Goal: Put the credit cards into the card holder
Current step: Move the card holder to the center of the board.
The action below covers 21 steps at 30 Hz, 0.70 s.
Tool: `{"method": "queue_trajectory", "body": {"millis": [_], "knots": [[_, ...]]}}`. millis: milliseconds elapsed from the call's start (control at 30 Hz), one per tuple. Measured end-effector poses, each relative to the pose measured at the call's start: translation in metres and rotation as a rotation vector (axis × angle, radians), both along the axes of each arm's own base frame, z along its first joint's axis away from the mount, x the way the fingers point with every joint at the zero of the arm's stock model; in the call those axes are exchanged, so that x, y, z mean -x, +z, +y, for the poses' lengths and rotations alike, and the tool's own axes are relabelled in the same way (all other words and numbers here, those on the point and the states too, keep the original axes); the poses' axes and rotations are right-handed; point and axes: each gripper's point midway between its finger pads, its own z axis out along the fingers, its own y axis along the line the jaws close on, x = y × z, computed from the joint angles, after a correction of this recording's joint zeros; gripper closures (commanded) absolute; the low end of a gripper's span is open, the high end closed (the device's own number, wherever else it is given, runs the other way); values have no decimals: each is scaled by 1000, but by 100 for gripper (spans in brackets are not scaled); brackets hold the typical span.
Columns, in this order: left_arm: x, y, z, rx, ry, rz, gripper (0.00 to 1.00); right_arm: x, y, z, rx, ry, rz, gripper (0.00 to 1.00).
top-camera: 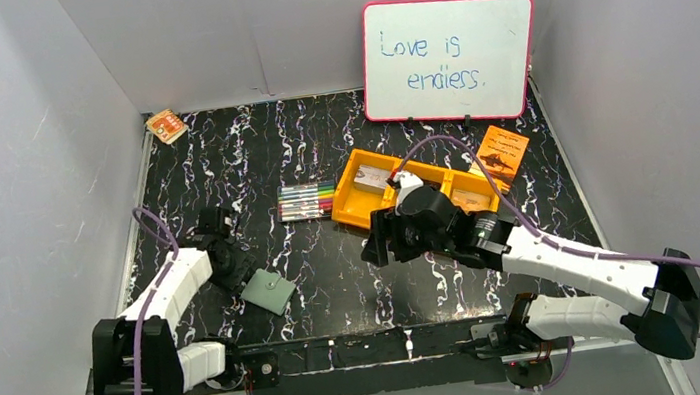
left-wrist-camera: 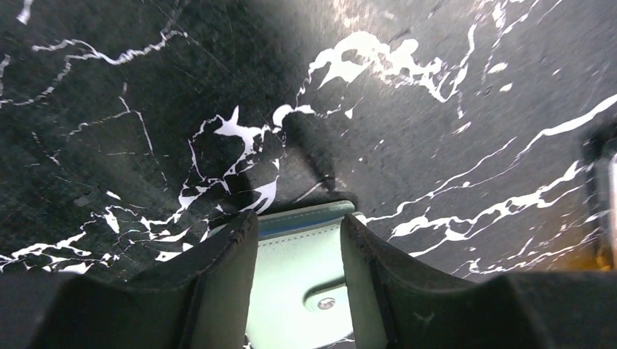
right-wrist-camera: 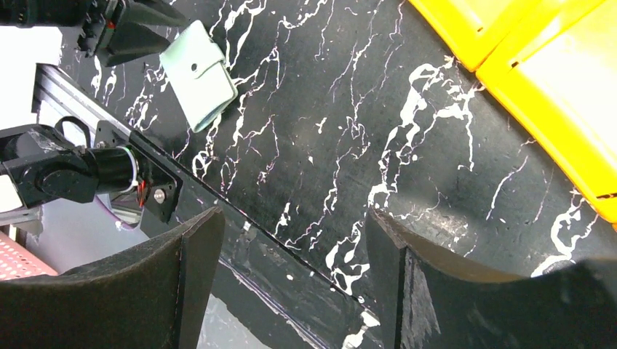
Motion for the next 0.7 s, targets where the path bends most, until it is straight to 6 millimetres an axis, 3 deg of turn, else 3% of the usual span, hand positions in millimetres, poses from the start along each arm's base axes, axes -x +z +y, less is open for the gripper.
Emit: {"method": "queue_trajectory", "body": {"millis": [133,567,633,700], "knots": [[7,-8,-15,42,-66,-4,62,4,-2,-10,0,-12,-1,22],[-1,-1,-92,143,-354,-79,63,15,-17,-29,36,-49,40,25],[-8,8,-102,156,-385,-103,56,17,-17,-28,34,-46,42,25],[-15,19,-109,167,-410,-133,38,18,-17,-28,37,-40,44,25]]}}
